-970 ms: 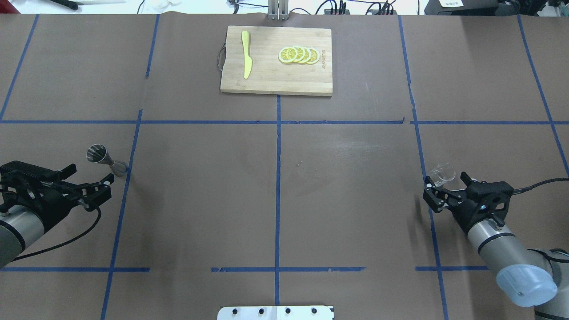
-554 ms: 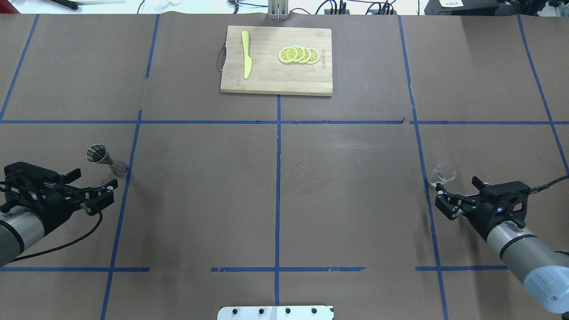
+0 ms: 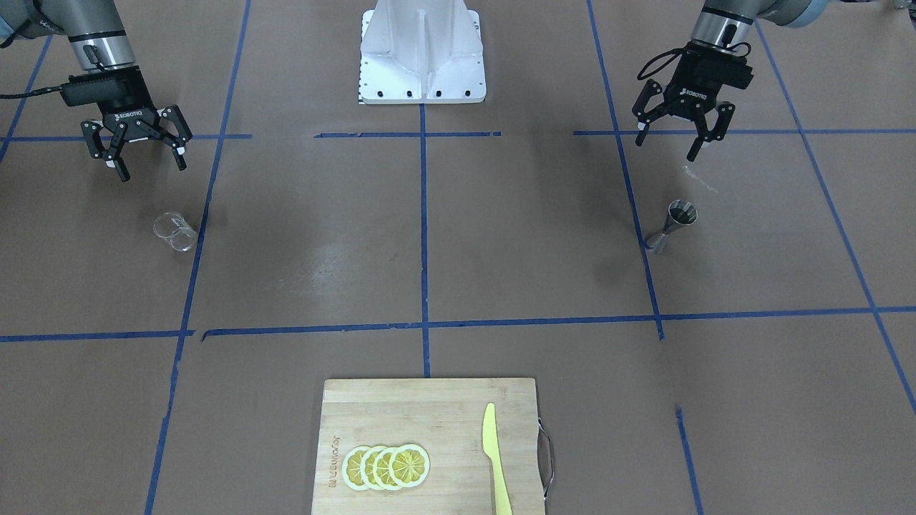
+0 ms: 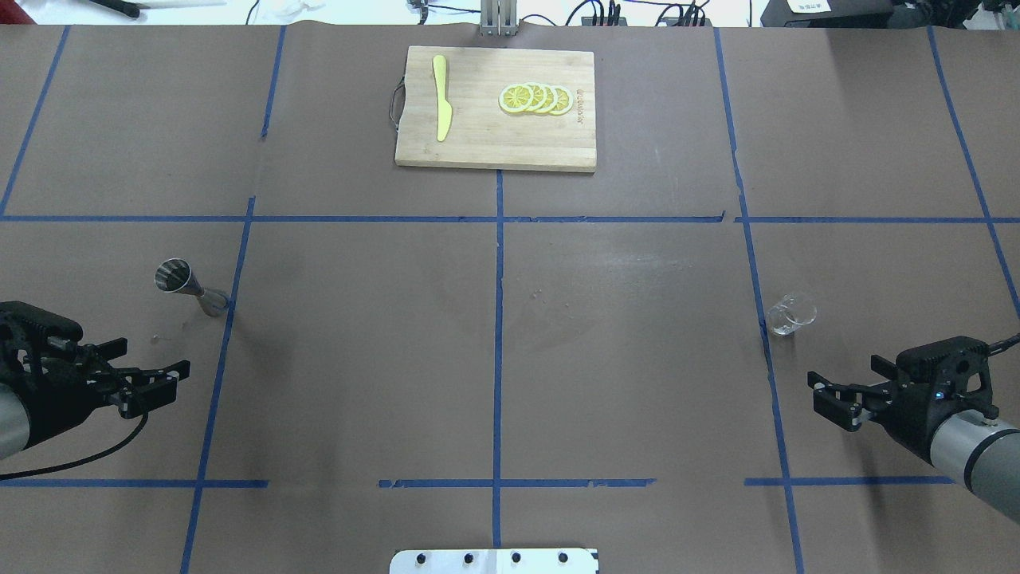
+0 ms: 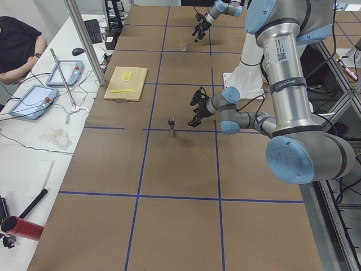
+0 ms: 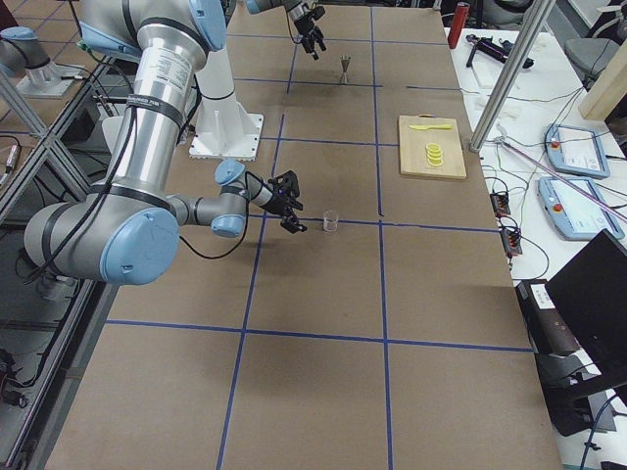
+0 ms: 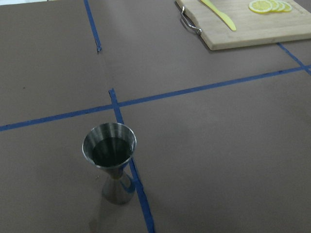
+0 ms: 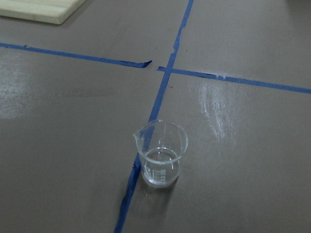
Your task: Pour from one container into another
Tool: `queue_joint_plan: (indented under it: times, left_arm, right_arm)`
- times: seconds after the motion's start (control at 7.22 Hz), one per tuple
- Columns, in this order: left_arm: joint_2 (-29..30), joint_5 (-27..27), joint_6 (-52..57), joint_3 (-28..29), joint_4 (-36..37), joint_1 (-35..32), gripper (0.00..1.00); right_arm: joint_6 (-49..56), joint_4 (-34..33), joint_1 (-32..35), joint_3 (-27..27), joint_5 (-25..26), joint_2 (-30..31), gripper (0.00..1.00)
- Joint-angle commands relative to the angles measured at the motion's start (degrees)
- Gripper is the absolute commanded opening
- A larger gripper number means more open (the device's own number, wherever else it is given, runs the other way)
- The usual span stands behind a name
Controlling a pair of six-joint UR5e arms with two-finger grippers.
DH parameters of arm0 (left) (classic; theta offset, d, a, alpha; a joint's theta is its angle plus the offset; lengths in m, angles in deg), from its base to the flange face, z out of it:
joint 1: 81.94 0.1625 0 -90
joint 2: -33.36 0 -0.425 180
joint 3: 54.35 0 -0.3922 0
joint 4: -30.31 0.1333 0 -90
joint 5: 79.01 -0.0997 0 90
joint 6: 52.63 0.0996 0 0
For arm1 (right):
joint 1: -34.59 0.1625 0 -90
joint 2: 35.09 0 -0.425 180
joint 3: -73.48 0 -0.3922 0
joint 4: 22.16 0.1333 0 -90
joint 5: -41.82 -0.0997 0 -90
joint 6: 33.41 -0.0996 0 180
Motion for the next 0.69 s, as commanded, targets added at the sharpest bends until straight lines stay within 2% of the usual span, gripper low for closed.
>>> queue_joint_plan:
  times: [0.0,0.14,0.28,0.42,0.55]
  left_arm:
    - [-2.6,6.6,0.0,-2.1,3.7,-1.5,1.00]
    - [-3.9,10.5,0.0,-5.2,8.1,-2.7,1.00]
    - [-3.8,15.1,0.0,-8.1,13.9,-4.6,1.00]
    - [-3.6,16.1,0.0,-9.6,18.6,-4.6,1.00]
    - [-3.4,18.4,0.0,-10.6,23.5,-4.7,1.00]
  right_arm:
    - [0.0,-1.6,1.1,5.1,-9.9,5.1,1.00]
    - [0.1,-9.2,5.7,10.1,-16.6,6.2,1.00]
    - [0.1,-18.4,11.9,14.3,-25.5,5.1,1.00]
    - [0.6,-23.3,14.0,15.8,-31.2,4.3,1.00]
    - [0.9,-27.3,15.2,16.3,-34.0,3.4,1.00]
